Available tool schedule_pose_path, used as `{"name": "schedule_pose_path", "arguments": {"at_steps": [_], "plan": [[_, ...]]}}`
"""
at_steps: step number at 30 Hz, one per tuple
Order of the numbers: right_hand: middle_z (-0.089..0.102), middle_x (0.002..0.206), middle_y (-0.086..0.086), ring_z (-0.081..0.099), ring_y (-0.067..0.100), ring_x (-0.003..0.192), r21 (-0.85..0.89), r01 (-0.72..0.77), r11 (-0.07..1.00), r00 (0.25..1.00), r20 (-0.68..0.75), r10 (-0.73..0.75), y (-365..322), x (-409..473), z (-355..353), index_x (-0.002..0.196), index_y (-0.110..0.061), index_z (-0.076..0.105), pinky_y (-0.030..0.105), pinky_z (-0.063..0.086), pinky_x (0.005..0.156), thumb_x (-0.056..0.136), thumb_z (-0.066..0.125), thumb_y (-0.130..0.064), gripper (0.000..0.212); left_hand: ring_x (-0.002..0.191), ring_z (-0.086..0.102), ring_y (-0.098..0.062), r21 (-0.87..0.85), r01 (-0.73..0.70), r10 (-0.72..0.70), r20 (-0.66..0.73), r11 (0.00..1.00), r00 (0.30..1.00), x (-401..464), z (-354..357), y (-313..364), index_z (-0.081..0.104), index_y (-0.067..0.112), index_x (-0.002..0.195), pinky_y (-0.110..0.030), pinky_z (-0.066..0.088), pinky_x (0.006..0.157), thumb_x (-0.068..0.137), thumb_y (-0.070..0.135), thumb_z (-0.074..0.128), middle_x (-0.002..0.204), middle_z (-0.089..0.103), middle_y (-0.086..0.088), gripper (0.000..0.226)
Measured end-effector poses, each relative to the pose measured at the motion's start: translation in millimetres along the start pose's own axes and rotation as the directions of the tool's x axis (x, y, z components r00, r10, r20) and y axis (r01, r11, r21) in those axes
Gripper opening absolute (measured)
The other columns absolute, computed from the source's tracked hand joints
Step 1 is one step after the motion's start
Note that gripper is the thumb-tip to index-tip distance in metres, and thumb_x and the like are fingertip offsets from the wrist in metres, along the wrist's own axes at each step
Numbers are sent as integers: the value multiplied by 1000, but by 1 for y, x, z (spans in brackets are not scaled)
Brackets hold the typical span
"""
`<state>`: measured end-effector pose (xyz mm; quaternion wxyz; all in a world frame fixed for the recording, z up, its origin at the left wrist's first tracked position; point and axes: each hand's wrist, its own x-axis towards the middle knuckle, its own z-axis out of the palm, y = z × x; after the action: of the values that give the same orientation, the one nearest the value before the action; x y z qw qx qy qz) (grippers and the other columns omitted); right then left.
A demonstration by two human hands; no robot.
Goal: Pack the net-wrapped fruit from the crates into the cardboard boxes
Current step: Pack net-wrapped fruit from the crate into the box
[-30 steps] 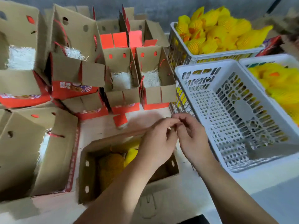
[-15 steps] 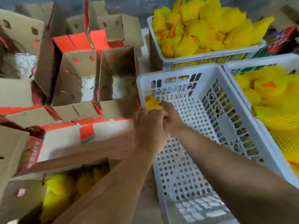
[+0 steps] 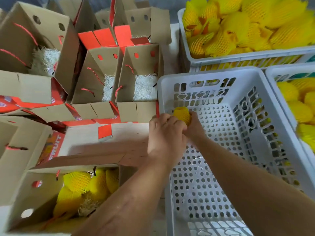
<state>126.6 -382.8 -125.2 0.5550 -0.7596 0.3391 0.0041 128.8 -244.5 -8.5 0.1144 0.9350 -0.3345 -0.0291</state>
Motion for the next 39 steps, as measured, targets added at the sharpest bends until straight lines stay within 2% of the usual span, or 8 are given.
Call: {"name": "schedule_pose_path", "arguments": {"at_steps": [8,13,19,24,27,32,36,39], "plan": [[64,67,-12,60,5,56,501,19,865,999,25,-37,-43,-83,-56,118,-8,59,17,47,51,93,68,-23,30,135,46,-21,-253,-68,39,-118,965,992,-6,3,-2,49,17,149,-42,38,112,102,42,53,144,58,1,53],[75,107,3,74,22,95,380,155,912,987,-22,-159,-104,-162,-44,128,-21,56,39,60,83,90,75,-31,44,130,54,-2,-812,-164,9,-192,560,981,-58,-25,-10,39,32,153,-33,49,106,107,38,52,146,55,10,48],[77,99,4,75,24,88,330,214,919,971,31,-238,-159,-248,47,117,-21,65,44,61,80,76,79,-53,53,106,71,-12,-933,-131,-173,-197,335,965,-146,-77,-95,49,27,149,-24,58,80,99,45,61,129,68,9,55],[76,112,5,72,24,107,356,98,929,973,160,-164,-159,-276,146,122,-23,69,41,57,91,81,71,-50,50,110,69,-14,-902,40,-202,-53,430,978,-208,-91,-206,58,39,138,-48,58,93,88,57,74,123,71,13,56],[74,116,4,70,23,111,455,-93,886,979,203,-2,-152,-281,191,120,-22,69,42,60,89,75,67,-49,53,116,64,-2,-818,149,-155,75,556,985,-229,-95,-254,55,43,139,-40,53,101,85,62,70,124,68,21,59],[73,85,-14,71,2,79,-73,-91,993,975,194,104,-133,-278,223,94,-42,62,27,59,71,58,70,-65,43,119,61,-11,-560,279,-114,312,780,943,-238,-90,-301,62,34,136,-33,46,107,105,34,45,130,67,14,35],[63,118,-7,62,20,111,-633,-81,770,895,294,336,-114,-267,242,135,-35,42,35,51,93,67,64,-73,81,106,66,-23,-128,182,-131,332,975,934,-251,-72,-310,68,30,117,-28,39,77,106,28,44,110,72,7,27],[49,125,-2,51,26,125,-770,179,612,872,413,264,-116,-255,251,125,-36,41,32,37,92,92,56,-60,43,94,67,-28,-128,173,-99,445,977,890,-253,-57,-304,67,24,103,-31,44,72,104,40,34,102,72,0,36]]}}
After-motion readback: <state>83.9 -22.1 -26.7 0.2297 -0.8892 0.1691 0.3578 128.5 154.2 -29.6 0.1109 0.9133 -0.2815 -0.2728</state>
